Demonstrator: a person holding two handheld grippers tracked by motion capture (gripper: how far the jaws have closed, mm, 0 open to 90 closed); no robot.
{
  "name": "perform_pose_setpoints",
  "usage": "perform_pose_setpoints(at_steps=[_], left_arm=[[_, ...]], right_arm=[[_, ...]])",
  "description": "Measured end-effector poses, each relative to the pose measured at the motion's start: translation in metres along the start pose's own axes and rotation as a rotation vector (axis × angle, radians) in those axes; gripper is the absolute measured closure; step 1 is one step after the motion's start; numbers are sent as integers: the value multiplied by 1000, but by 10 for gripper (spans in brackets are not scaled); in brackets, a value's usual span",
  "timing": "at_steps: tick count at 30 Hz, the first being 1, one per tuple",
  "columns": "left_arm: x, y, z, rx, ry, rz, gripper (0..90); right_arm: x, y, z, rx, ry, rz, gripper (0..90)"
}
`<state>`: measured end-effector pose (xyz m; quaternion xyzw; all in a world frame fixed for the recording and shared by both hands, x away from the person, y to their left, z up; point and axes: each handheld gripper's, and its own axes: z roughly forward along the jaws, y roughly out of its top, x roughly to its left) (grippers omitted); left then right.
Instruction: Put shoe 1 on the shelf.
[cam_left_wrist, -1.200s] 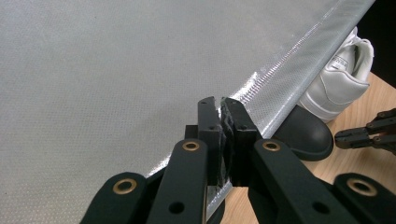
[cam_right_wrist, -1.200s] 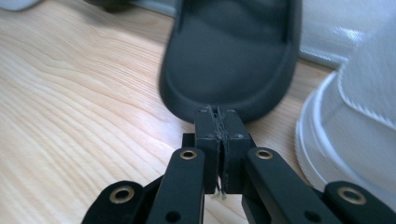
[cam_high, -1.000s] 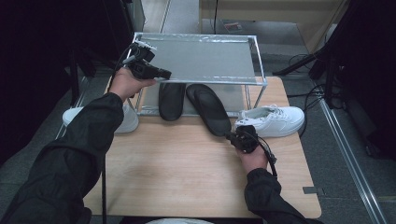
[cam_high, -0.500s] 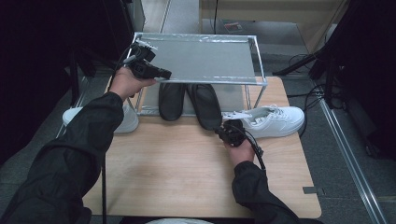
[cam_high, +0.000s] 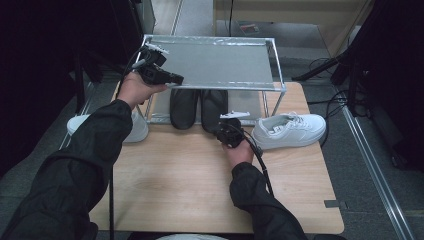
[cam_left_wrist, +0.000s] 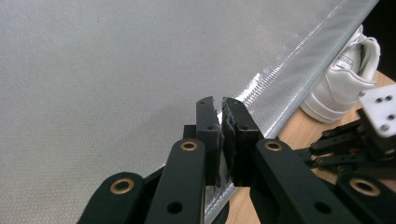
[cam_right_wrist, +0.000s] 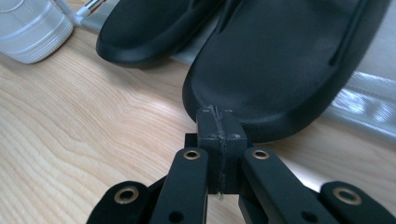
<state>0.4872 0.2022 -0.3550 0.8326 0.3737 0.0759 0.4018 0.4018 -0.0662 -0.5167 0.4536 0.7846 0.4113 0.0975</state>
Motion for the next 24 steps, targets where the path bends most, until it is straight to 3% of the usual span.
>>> perform_pose_setpoints(at_steps=[11,14,20,24], left_arm=[[1,0,0,-6,-5,-12,854],[0,0,0,-7,1,-35,854],[-7,3,-4,-16,0,-22,829],[-17,3,-14,-34,-40,-8,768]], right_arm=[[8,12,21,-10,7,14,900],[8,13,22,-8,12,22,900],[11,13,8,-9,29,2,882],[11,12,-8,-21,57,-15,844]])
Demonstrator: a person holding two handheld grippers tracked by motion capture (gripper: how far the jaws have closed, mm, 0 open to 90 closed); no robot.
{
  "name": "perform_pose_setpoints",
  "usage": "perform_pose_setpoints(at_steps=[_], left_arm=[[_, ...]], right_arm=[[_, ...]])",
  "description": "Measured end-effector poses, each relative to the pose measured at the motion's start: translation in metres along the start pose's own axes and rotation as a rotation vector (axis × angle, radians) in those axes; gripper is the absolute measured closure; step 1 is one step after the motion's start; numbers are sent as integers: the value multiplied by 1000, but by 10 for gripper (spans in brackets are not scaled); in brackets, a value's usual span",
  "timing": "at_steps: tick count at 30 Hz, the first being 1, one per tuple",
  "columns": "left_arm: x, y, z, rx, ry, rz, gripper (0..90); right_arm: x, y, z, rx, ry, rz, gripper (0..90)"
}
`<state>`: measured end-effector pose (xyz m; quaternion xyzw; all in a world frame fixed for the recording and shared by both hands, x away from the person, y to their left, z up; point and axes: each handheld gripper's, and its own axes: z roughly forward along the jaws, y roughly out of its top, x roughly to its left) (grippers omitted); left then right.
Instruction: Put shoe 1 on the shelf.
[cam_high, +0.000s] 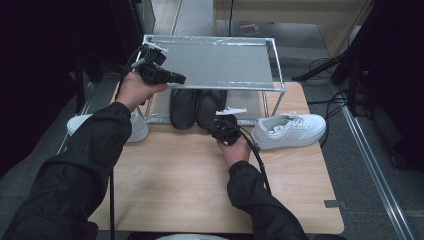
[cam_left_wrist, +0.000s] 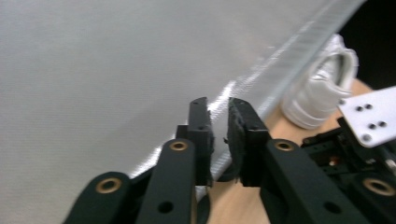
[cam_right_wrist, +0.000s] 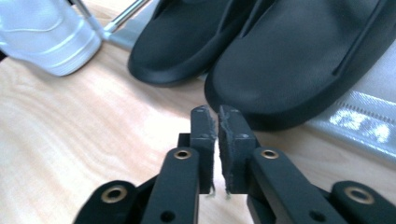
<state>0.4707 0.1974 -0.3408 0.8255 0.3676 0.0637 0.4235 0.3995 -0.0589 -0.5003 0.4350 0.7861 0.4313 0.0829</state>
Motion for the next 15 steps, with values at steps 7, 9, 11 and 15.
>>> perform_pose_setpoints(at_steps=[7,9,11,15], left_arm=[[-21,-7,-18,-7,-56,31,592],[-26,-12,-20,-2,-73,27,529],[-30,-19,-21,3,-81,30,486],[-37,-35,-21,2,-96,29,438]], right_arm=[[5,-4,-28,-1,58,-29,698],[6,-6,-34,22,71,-41,639],[7,-9,-39,43,105,-57,581],[8,-19,-51,20,153,-58,486]])
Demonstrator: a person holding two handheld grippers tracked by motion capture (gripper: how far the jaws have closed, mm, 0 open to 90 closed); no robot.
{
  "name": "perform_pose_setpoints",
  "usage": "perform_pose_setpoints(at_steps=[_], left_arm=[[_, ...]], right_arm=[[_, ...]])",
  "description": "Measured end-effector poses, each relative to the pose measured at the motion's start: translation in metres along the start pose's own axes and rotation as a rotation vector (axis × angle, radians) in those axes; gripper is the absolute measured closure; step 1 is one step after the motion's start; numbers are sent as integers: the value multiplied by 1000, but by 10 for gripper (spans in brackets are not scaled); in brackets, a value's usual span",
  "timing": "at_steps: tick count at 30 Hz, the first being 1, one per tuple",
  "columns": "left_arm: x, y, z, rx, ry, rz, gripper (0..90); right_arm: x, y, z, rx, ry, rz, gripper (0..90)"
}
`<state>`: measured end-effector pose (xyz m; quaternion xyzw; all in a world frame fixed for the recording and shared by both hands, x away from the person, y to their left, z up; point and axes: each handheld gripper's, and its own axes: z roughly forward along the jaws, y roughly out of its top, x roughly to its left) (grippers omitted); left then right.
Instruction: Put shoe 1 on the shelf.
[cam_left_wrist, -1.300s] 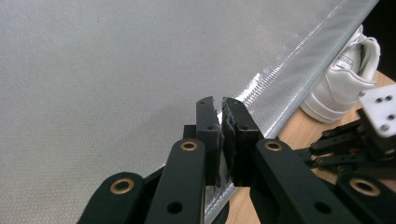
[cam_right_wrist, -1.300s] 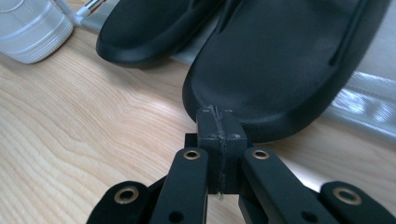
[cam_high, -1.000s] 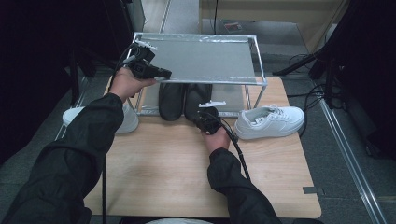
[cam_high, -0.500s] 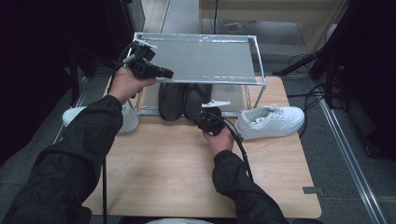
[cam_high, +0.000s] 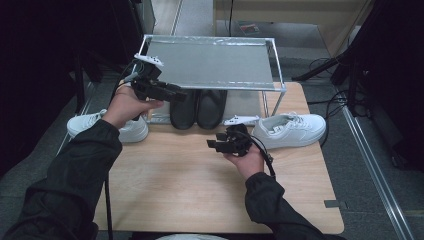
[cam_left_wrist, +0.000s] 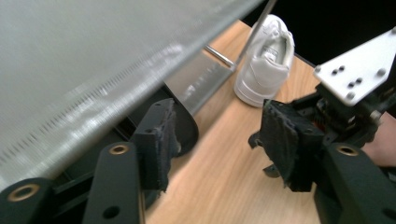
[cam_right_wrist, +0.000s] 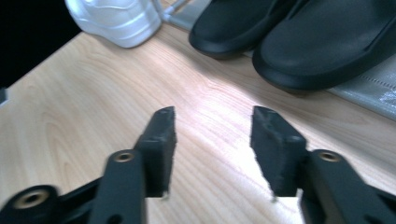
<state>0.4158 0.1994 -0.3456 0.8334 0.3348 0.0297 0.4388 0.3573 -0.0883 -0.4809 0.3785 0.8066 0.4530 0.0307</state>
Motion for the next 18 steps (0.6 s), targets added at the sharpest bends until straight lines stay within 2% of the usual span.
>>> perform_pose_setpoints(at_steps=[3,7,10,13,18], left_arm=[[-4,-10,0,5,7,-1,416],[-9,-24,3,15,19,6,410],[-12,-34,5,25,28,8,390],[-18,-48,7,17,22,17,389],[-22,-65,11,20,10,0,385]], right_arm=[[0,-9,-9,-22,12,-20,461],[-3,-19,-21,-17,21,6,460],[-4,-25,-31,-24,13,-6,444],[-5,-30,-41,-36,8,-22,439],[-9,-35,-55,-34,-4,-25,439]])
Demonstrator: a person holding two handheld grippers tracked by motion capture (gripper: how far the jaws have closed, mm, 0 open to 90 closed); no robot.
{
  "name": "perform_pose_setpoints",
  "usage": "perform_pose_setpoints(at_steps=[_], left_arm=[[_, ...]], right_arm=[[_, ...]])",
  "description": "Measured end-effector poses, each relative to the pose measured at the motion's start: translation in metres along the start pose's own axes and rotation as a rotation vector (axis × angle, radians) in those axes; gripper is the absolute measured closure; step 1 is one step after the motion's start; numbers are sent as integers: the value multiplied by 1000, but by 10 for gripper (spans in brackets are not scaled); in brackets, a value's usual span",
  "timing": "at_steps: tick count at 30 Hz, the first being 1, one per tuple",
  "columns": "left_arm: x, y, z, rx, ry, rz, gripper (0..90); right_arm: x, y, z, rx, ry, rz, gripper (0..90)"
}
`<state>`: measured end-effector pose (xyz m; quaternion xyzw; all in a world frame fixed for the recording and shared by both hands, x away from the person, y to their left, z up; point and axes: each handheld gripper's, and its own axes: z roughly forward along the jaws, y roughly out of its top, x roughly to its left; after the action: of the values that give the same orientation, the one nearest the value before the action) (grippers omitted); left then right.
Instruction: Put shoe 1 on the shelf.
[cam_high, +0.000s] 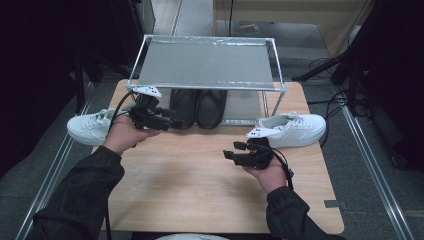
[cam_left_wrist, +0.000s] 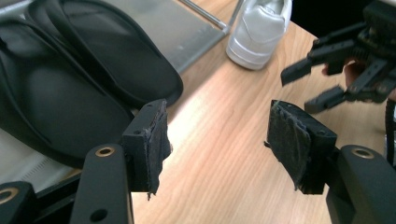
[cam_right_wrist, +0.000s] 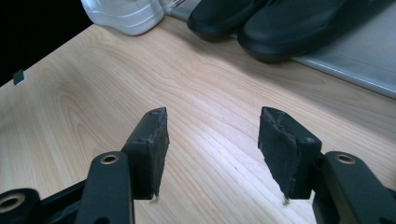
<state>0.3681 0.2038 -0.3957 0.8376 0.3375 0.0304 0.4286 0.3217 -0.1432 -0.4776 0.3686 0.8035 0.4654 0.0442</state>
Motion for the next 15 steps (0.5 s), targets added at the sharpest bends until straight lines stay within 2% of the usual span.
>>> perform_pose_setpoints(at_steps=[9,11,15], left_arm=[[-2,-35,8,17,-9,-33,379],[-3,-45,9,25,16,-31,386],[-6,-60,9,21,32,-24,389]], right_arm=[[1,-10,-16,-28,6,-1,439],[3,-10,-16,-25,1,-5,441],[5,-6,-14,-36,7,-22,441]])
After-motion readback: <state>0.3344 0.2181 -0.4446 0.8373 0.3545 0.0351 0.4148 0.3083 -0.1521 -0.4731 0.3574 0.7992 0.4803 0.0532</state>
